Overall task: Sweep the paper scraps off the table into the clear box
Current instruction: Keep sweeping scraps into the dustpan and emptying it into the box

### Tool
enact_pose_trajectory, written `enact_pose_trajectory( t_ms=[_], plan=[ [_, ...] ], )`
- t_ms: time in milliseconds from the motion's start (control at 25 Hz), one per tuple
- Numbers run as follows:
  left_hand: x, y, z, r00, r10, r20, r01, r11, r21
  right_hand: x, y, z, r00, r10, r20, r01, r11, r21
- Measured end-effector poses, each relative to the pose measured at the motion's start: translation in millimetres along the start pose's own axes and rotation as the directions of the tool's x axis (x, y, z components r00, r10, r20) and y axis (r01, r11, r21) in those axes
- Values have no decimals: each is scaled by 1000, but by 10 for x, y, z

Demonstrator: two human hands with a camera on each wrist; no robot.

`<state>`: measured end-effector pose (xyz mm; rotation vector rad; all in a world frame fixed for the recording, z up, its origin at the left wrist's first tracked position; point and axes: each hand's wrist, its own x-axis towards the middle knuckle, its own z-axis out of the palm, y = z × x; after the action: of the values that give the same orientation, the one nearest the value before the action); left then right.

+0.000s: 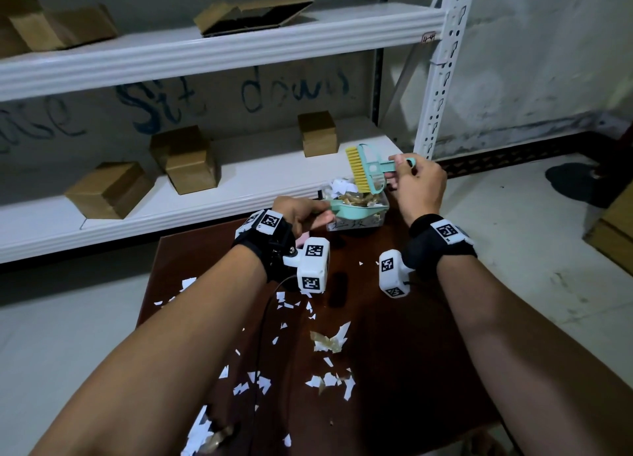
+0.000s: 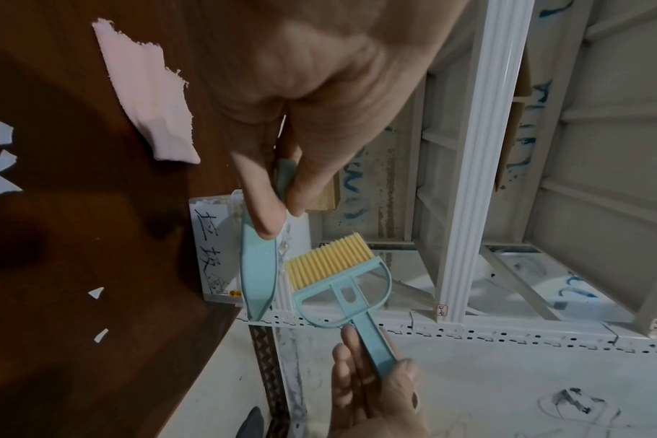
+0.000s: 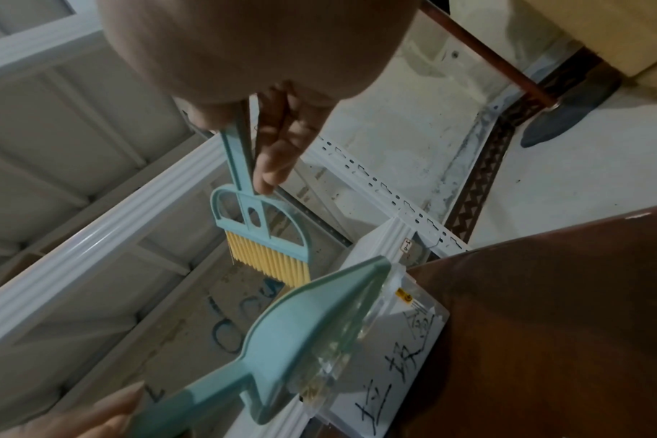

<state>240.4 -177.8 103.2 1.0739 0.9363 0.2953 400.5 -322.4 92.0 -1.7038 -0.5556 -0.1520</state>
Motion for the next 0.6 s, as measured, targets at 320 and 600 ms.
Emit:
enact_pose_trajectory(
  t_ms=[320, 600],
  plan=[
    [-16, 68, -9, 1000, 15, -2, -15, 1000, 19, 259, -192, 102, 943, -251, 217, 299, 926, -230],
    [65, 92, -35, 1000, 15, -5, -15, 1000, 16, 366, 123, 378, 879, -56, 474, 252, 898, -361]
  ],
)
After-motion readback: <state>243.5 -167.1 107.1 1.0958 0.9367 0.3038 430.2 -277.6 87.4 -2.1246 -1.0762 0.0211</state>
